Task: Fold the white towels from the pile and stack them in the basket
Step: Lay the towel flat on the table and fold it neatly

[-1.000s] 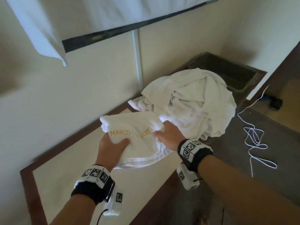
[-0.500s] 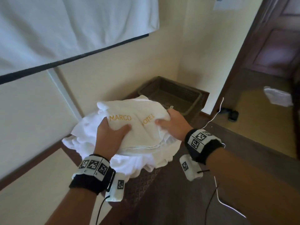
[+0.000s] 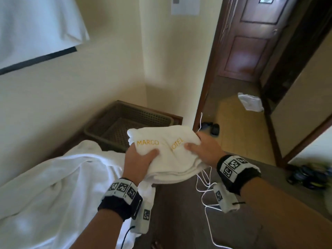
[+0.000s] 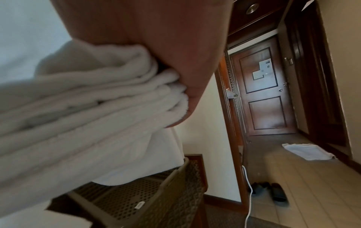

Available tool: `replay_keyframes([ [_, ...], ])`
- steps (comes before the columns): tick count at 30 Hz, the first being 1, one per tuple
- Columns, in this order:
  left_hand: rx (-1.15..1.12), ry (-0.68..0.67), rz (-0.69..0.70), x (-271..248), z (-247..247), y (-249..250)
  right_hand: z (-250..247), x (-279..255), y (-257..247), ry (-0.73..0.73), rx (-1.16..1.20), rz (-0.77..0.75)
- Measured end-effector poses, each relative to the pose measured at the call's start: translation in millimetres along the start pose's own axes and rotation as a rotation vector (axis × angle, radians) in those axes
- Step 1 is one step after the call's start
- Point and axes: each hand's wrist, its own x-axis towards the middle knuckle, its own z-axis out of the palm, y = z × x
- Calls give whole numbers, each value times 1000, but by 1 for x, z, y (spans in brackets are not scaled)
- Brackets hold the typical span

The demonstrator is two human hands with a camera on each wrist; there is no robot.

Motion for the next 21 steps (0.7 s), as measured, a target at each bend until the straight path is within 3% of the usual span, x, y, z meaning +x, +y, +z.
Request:
replay_keyframes([
  [5,-28,21,-52,83,47,2,-23,102,6,-50,-157,-18],
  [9,-83,89,-155,138,53,2,-21,178,-10,-151,-178,-63],
  [15,-158,164,-383,214,33,-16,25,304,-33,-349,-210,-166],
  [21,15,267,-527,287,21,-47,88,420,-55,-565,-233,-204],
])
